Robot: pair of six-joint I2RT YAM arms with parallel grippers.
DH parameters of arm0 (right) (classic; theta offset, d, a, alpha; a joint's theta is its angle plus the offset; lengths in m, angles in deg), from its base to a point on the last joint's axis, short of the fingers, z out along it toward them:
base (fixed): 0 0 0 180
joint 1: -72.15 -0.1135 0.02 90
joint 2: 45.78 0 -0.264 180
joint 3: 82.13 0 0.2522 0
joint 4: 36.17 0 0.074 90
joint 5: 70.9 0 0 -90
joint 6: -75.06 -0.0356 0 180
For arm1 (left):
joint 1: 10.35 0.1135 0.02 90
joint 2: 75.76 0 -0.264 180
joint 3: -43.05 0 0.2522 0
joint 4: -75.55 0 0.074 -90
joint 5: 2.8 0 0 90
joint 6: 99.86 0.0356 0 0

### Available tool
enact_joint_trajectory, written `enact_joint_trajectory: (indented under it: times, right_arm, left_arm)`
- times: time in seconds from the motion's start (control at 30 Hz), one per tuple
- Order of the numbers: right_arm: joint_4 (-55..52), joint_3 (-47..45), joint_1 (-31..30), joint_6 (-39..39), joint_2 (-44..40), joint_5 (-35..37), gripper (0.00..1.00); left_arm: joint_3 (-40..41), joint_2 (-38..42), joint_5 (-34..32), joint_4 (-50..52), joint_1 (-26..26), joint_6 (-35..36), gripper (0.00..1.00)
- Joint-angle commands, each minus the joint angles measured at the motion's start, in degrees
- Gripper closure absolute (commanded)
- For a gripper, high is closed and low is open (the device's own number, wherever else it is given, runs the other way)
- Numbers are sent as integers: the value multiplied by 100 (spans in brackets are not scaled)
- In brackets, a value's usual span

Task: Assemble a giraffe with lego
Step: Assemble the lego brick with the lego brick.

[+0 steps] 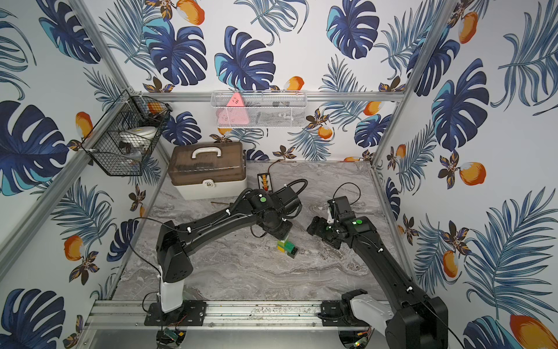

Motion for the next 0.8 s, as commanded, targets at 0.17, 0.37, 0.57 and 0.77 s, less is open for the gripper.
enact_joint_trajectory:
  times: [0.17,0.37,0.57,0.77]
  right_arm:
    - [44,71,44,152,-12,-37,10]
    - [41,59,61,161,-20,-41,7]
    - [35,41,96,161,-60,-41,6]
    - [4,29,123,184,-118,-23,6]
  left_arm:
    - [37,-32,171,-77,10,-123,71]
    - [62,-67,138,28,10,-158,71]
    - [64,-128,145,133,1,-181,71]
    - [-28,-213,-29,343,-66,-131,71]
